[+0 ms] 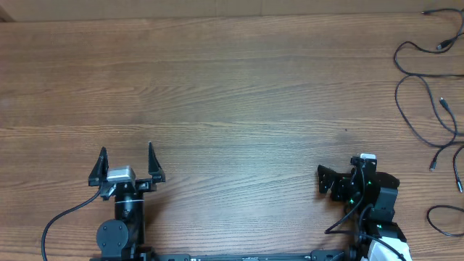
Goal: Untangle cables
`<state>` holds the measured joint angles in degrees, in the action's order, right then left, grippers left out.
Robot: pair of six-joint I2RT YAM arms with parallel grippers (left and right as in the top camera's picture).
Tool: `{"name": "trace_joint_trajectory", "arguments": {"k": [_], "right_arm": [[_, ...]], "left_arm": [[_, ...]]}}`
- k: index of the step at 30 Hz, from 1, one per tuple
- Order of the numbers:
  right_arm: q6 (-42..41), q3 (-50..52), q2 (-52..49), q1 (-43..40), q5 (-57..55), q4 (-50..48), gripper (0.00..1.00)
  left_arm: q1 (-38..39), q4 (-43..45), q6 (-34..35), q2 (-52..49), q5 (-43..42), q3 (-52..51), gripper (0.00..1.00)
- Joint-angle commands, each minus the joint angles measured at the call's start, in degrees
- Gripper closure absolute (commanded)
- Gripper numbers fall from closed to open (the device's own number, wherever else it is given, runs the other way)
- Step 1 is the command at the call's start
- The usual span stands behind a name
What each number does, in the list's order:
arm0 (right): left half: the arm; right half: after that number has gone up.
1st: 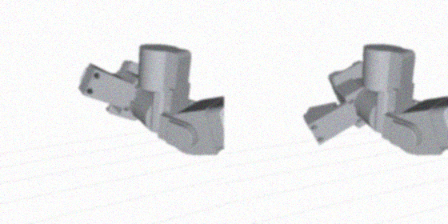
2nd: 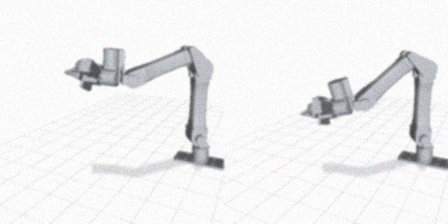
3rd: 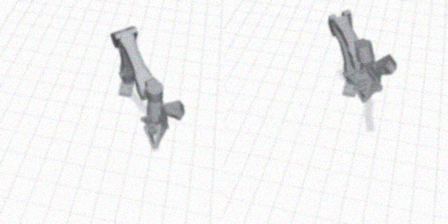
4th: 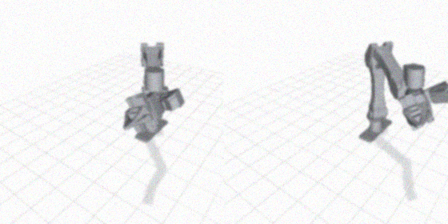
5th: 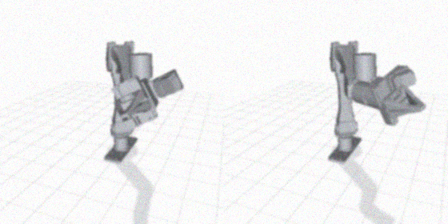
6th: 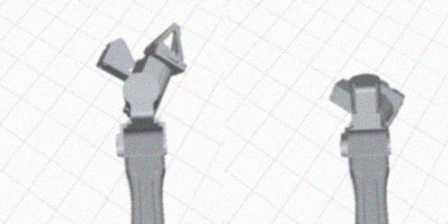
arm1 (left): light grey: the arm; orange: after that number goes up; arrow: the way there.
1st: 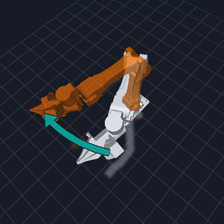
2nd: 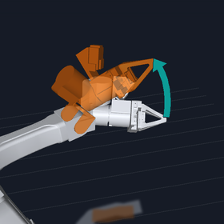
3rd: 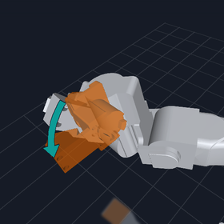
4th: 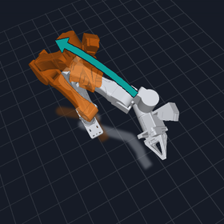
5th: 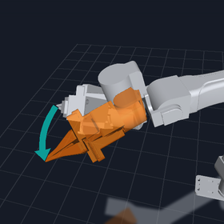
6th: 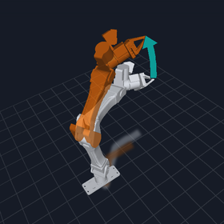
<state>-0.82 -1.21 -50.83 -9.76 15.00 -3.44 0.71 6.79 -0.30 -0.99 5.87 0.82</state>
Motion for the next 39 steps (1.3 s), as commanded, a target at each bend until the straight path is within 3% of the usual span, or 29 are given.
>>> {"name": "trace_joint_trajectory", "arguments": {"k": [1, 6, 11, 22, 39], "right_arm": [[-0.9, 0.74, -0.68, -0.24, 0.04, 1.44, 0.0], [-0.9, 0.74, -0.66, -0.24, 0.04, 1.44, 0.0], [-0.9, 0.74, -0.66, -0.24, 0.04, 1.44, 0.0], [-0.9, 0.74, -0.66, -0.24, 0.02, 1.44, 0.0], [-0.9, 0.74, -0.68, -0.24, 0.02, 1.44, 0.0]], "left_arm": [[-0.37, -1.95, -4.35, 0.83, 0.74, -0.52, 0.0], [-0.37, -10.25, -6.97, 0.83, 0.09, -0.55, 0.0], [-0.37, -10.93, -11.06, 0.83, -0.98, -0.55, 0.0], [-0.37, -10.84, -1.31, 0.83, -0.76, -0.55, 0.0], [-0.37, -10.71, 2.21, 0.83, 0.15, -0.55, 0.0]]}}
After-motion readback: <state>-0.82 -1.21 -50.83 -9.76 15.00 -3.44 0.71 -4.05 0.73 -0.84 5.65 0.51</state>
